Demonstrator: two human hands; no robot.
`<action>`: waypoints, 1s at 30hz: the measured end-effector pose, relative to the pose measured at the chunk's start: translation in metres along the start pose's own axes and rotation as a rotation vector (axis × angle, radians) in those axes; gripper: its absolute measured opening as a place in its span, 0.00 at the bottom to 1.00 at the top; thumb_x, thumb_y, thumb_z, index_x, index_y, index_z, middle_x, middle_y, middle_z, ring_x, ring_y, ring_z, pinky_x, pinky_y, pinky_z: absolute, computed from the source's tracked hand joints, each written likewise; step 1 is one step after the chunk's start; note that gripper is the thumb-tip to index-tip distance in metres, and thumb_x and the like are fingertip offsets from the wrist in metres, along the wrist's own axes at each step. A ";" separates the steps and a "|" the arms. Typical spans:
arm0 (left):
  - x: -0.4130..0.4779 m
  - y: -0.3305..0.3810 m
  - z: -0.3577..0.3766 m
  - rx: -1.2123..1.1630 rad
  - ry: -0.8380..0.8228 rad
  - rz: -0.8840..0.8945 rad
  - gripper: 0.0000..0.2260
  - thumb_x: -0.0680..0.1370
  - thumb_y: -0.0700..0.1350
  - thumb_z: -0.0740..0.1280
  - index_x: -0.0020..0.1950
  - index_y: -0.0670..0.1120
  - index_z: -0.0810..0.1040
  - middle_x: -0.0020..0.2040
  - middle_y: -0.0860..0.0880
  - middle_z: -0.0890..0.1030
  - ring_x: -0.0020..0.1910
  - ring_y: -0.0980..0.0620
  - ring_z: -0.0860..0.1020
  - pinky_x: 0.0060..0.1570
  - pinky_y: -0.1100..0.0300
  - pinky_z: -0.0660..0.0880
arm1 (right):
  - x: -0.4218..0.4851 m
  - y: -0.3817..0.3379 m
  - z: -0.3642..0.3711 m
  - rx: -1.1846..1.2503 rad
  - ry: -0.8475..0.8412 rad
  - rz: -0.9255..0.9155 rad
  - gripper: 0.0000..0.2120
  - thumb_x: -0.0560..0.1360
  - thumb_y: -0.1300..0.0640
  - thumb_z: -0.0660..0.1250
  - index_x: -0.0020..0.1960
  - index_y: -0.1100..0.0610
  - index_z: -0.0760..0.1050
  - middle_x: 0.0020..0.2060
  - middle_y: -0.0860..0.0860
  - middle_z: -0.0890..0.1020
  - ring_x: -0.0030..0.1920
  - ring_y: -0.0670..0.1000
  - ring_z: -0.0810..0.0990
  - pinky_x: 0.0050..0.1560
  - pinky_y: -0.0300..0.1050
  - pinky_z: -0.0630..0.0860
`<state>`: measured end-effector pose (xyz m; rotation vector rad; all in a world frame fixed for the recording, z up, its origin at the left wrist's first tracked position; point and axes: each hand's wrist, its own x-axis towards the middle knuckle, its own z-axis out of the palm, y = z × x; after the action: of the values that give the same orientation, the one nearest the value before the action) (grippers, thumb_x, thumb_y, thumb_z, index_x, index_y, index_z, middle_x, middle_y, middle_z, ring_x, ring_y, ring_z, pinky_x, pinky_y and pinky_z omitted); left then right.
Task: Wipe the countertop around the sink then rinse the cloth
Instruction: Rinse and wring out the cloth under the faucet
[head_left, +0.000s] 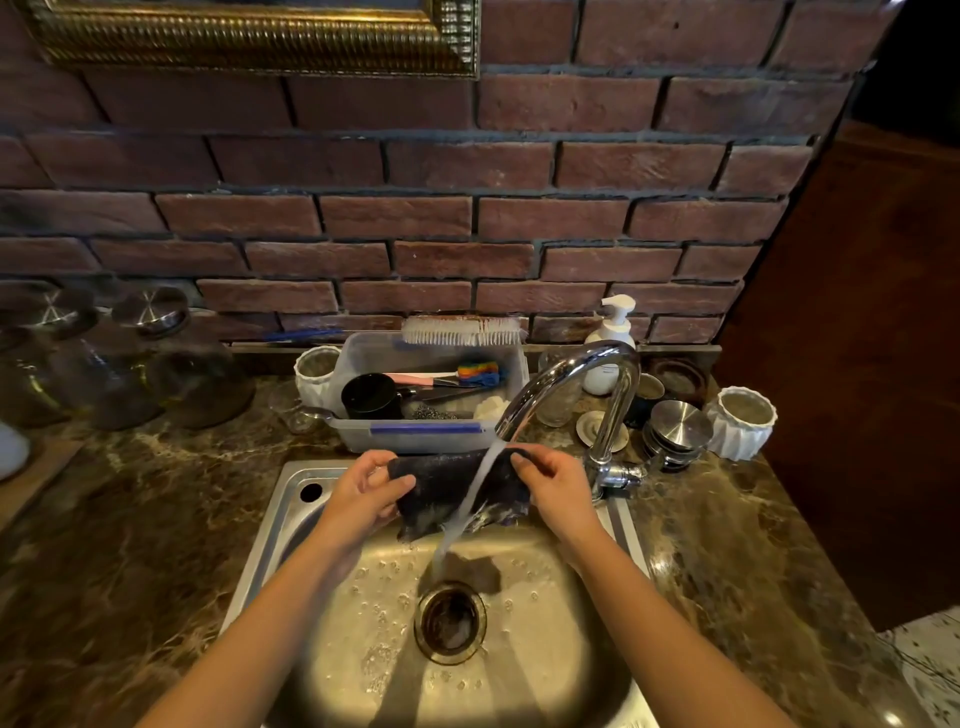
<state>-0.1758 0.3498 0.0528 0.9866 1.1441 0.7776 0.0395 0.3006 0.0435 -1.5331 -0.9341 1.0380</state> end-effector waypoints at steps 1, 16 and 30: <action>0.001 -0.003 0.006 -0.074 0.038 -0.016 0.10 0.76 0.35 0.67 0.55 0.46 0.75 0.50 0.46 0.84 0.54 0.45 0.80 0.60 0.47 0.75 | 0.000 -0.001 -0.001 -0.008 0.027 0.001 0.12 0.79 0.62 0.64 0.48 0.46 0.81 0.46 0.47 0.84 0.51 0.50 0.82 0.53 0.43 0.79; -0.001 -0.029 0.077 -0.199 0.172 -0.079 0.16 0.76 0.47 0.69 0.61 0.42 0.74 0.55 0.42 0.80 0.55 0.44 0.80 0.55 0.50 0.77 | -0.017 -0.010 0.025 0.420 -0.166 0.338 0.09 0.82 0.53 0.58 0.59 0.52 0.73 0.59 0.58 0.80 0.60 0.54 0.79 0.57 0.51 0.79; -0.003 -0.020 0.062 -0.441 0.007 -0.285 0.12 0.78 0.43 0.66 0.60 0.40 0.77 0.57 0.37 0.80 0.56 0.40 0.79 0.54 0.46 0.77 | -0.009 0.009 -0.012 0.079 -0.424 0.274 0.25 0.69 0.48 0.73 0.64 0.50 0.72 0.57 0.50 0.80 0.58 0.50 0.78 0.57 0.46 0.77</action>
<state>-0.1163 0.3250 0.0422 0.4426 1.0309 0.7578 0.0486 0.2863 0.0379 -1.4268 -0.9682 1.6222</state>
